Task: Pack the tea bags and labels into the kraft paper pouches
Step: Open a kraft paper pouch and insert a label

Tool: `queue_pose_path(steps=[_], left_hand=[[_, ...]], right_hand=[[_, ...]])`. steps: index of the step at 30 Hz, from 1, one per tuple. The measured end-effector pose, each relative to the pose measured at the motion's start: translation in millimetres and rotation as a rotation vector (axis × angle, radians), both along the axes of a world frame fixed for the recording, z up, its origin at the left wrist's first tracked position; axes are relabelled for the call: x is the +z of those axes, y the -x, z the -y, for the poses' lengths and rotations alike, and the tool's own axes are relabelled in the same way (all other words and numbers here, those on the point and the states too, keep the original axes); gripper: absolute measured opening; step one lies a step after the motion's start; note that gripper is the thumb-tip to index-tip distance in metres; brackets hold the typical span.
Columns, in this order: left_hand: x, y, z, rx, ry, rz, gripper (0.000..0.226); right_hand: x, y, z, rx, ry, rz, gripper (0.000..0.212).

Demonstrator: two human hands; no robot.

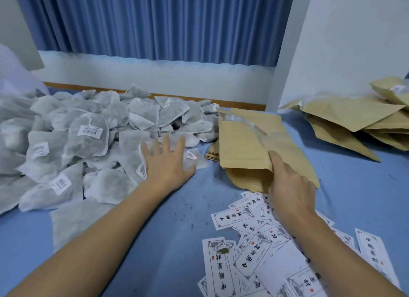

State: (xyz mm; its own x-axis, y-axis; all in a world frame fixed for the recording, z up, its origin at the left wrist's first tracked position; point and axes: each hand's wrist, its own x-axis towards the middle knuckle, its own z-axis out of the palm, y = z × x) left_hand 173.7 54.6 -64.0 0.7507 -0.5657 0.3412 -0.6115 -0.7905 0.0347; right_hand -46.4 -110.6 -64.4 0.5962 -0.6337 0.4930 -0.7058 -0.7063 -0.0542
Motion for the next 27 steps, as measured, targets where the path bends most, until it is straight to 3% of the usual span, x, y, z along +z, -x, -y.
queue_pose_path(steps=[1,3,7,10,12,15,18,20,21,24,25,27], left_hand=[[-5,-6,-1,0.021,-0.072,-0.096,0.070],[-11,-7,3,-0.044,-0.013,-0.172,0.062],[-17,21,10,-0.244,0.352,-0.195,0.048],[-14,49,15,-0.316,0.732,-0.321,0.054],[-5,68,16,-0.408,0.947,-0.301,0.060],[3,94,13,-0.654,1.110,-0.258,0.062],[0,112,12,-0.965,0.830,-0.286,0.069],[-7,115,14,-1.150,0.633,-0.039,0.037],[-10,116,16,-1.160,0.555,0.128,0.020],[-13,116,24,-1.038,0.389,0.342,0.018],[-13,117,26,-0.988,0.314,0.309,0.018],[-18,118,30,-0.833,0.190,0.112,0.043]], right_hand=[[0,0,0,-0.003,0.002,0.000,0.069],[-1,-2,1,-0.006,0.004,0.001,0.067],[-2,-3,3,-0.027,0.009,0.002,0.064],[-2,-3,6,-0.046,-0.009,0.008,0.063],[-1,-3,6,-0.043,-0.027,0.008,0.061],[0,-2,6,-0.042,-0.045,0.005,0.061],[0,-1,6,-0.031,-0.064,0.000,0.060],[0,0,7,-0.005,-0.099,0.009,0.058],[0,0,7,0.004,-0.109,0.015,0.057],[1,-2,7,-0.017,-0.088,0.043,0.051],[0,-2,6,-0.026,-0.069,0.042,0.052],[-1,-3,4,-0.022,-0.033,0.031,0.056]])
